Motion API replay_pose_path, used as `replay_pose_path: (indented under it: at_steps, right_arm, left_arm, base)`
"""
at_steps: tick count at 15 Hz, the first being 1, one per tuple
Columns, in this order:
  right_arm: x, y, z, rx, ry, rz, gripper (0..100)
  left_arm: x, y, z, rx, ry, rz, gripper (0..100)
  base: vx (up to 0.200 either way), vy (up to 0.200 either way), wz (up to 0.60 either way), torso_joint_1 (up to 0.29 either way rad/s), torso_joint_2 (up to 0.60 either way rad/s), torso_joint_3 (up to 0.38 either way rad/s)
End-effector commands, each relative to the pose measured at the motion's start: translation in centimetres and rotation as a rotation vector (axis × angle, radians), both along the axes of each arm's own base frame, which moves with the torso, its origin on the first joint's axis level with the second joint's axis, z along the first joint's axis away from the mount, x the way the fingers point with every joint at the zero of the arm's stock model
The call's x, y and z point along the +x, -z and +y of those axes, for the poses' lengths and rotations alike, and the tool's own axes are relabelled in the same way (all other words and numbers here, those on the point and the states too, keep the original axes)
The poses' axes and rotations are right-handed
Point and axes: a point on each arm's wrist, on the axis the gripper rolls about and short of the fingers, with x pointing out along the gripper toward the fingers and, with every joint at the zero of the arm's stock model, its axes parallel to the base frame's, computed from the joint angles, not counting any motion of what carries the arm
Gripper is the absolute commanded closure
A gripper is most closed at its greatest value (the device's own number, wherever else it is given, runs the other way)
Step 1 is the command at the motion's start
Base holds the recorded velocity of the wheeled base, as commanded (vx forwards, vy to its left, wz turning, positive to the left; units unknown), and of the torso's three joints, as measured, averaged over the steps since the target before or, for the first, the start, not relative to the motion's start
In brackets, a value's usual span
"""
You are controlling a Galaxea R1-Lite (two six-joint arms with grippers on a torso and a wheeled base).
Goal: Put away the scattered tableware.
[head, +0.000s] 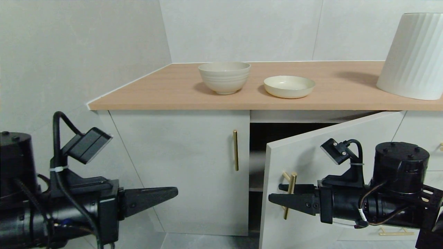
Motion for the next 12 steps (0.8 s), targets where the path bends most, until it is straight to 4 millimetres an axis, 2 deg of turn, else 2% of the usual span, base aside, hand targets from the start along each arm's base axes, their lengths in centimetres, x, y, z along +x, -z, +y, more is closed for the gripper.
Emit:
replay_pose_path:
  at_steps: [1,4,7,12]
  right_arm:
    - [0.1,0.1,0.1,-0.003,-0.001,0.004,0]
    - [0.1,0.1,0.1,-0.002,-0.003,0.002,0]
    - [0.0,0.1,0.1,-0.002,-0.003,0.002,0]
    - [-0.5,0.0,0.5,0.000,-0.022,-0.005,0]
  left_arm:
    - [3.9,2.4,-2.1,0.012,0.017,0.049,100]
    - [7.2,5.9,-5.0,0.005,0.064,0.029,100]
    - [9.4,8.1,-8.2,-0.056,0.109,-0.017,100]
    - [11.4,10.7,-11.1,-0.092,0.136,-0.074,100]
  base:
    - [0.000,0.000,0.00,0.000,0.00,0.000]
    - [0.000,0.000,0.00,0.000,0.00,0.000]
    - [0.000,0.000,0.00,0.000,0.00,0.000]
    - [0.000,0.000,0.00,0.000,0.00,0.000]
